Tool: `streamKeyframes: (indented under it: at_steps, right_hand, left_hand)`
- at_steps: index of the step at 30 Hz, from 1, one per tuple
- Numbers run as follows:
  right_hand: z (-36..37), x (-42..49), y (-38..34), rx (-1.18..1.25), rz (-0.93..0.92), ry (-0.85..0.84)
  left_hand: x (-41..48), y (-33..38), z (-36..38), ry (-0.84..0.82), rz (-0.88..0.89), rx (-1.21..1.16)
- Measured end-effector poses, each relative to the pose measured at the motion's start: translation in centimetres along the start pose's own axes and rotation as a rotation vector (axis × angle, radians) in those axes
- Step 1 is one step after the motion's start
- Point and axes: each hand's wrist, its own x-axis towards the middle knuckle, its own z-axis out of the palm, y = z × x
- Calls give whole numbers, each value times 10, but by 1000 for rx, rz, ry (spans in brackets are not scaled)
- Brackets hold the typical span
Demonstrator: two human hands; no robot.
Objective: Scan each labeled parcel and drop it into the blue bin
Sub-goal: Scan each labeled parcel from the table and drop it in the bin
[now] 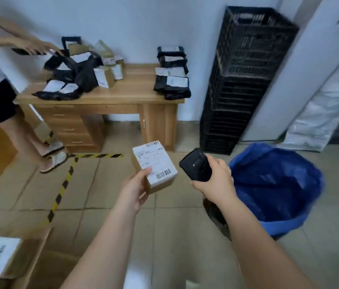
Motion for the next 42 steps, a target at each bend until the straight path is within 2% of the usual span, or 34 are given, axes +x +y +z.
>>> streamKeyframes:
  at_steps: [10, 16, 20, 25, 29, 32, 35, 42]
  right_hand:
    - [-93, 28, 161, 52, 363, 147]
    - [-118, 60, 245, 99, 611, 238]
    - [-129, 107, 295, 161, 745, 331]
    - [-124, 172, 344, 300, 928, 368]
    - [-89, 209, 392, 370, 1073, 355]
    - [-45, 218, 429, 378, 1164, 266]
    - [7, 227, 475, 446, 1258, 247]
    - [163, 269, 616, 740, 1472, 446]
  left_hand:
    - [47, -46, 221, -228, -147, 337]
    - [103, -73, 336, -366, -215, 508]
    - [158, -94, 410, -459, -241, 616]
    - [227, -121, 484, -510, -277, 825]
    - [285, -165, 522, -511, -307, 959]
    - [330, -210, 524, -470, -361, 1034]
    - [375, -263, 515, -393, -398, 1070]
    - [478, -414, 504, -233, -476, 919]
